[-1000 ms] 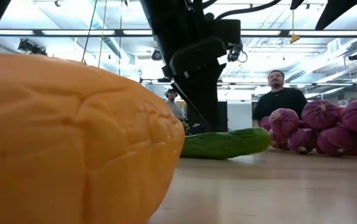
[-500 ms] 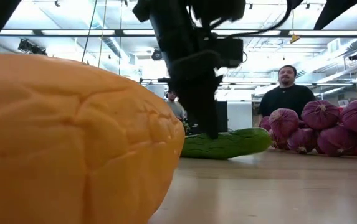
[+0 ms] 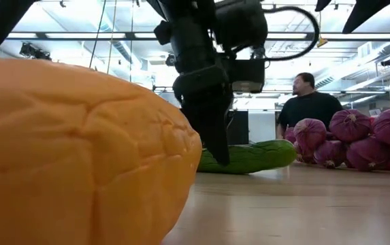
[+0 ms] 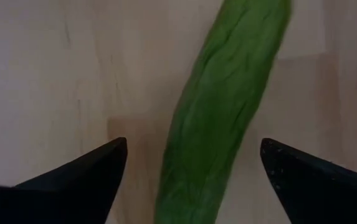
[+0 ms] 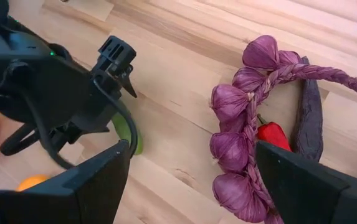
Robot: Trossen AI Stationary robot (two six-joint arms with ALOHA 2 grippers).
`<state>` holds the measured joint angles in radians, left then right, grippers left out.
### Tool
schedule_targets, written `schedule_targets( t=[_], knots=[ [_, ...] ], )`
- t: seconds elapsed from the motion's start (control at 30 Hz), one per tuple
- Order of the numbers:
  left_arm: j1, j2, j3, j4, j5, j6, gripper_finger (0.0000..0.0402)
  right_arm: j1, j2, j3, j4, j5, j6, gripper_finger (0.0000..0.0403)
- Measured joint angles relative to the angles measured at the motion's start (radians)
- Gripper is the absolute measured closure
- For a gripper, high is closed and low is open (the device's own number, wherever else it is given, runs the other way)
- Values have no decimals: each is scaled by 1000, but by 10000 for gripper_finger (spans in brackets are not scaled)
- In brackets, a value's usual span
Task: Build produce basket
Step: Put the cucumber into the wire basket
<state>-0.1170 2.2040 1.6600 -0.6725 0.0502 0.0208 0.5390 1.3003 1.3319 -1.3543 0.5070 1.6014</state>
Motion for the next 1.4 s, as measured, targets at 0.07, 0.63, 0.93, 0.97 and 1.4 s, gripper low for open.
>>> schedule_targets(
  t=[0.07, 0.63, 0.93, 0.97, 1.4],
  knots=[
    [4, 0, 0, -7, 0, 0, 53, 0, 0, 0, -4, 3, 0, 55],
    [32, 4, 41, -133, -4, -16, 291, 0, 0, 0, -50, 32, 0, 55],
    [102, 3, 227, -377, -105, -17, 286, 0, 0, 0, -85, 34, 0, 55],
    [114, 3, 254, -409, -127, -25, 282, 0, 0, 0, -88, 35, 0, 55],
    [381, -136, 360, -547, -168, -100, 282, 2, 0, 0, -132, 49, 53, 55]
  ],
)
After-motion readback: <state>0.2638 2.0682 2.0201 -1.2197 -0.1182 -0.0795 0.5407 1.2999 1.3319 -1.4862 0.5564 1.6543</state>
